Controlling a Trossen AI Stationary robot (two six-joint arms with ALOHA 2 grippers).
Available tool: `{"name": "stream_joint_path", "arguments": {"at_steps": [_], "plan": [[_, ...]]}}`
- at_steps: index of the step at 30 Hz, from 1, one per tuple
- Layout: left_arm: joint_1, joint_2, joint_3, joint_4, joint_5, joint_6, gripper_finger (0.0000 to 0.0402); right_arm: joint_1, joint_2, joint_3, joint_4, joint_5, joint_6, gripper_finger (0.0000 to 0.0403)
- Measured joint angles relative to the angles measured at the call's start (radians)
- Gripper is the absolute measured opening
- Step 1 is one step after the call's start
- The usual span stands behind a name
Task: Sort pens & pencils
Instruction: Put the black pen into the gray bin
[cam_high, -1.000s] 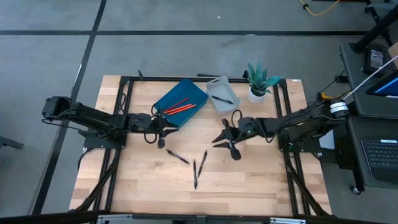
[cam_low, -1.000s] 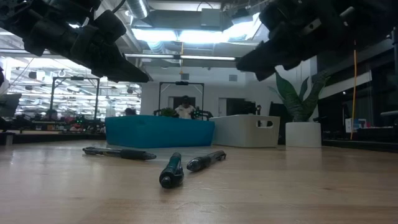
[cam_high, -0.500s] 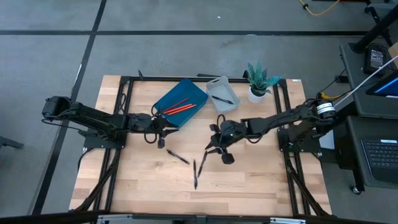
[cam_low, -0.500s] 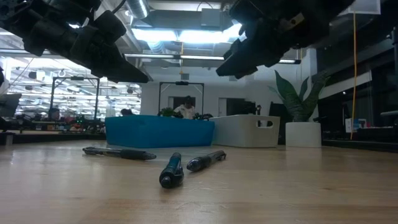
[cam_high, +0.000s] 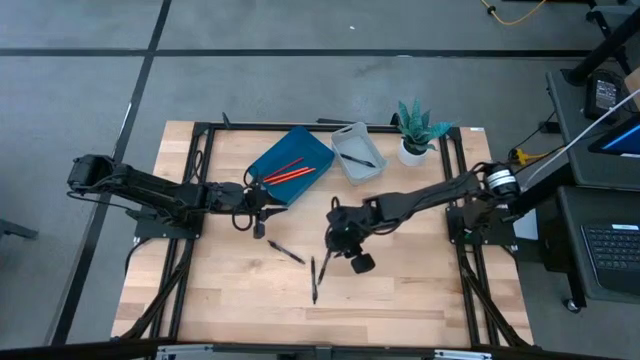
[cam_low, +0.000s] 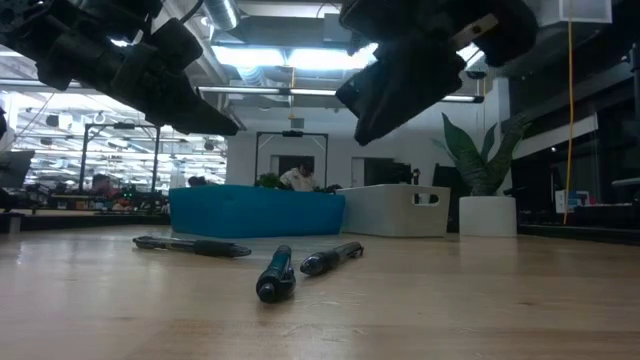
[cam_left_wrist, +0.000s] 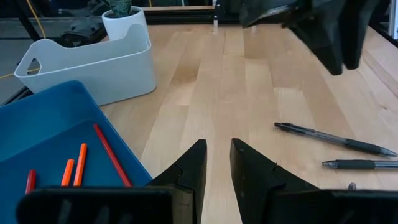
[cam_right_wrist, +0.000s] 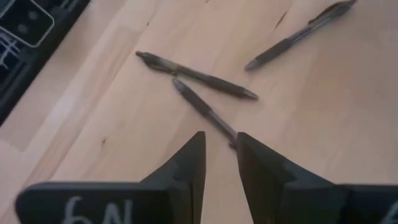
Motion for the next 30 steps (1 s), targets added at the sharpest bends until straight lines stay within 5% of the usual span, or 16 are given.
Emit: {"name": "stream_joint_path", "arguments": {"at_steps": [9,30], "plan": [[0.000,0.000,0.000,-0.006,0.000,0.000,0.0066,0.047,0.054,0.101,-0.122,0.160,-0.018,0.0092],[0.000,0.000,0.000,-0.011,0.000,0.000,0.0066,0.072,0.113,0.105,-0.080,0.160,-0.030,0.0092]]}}
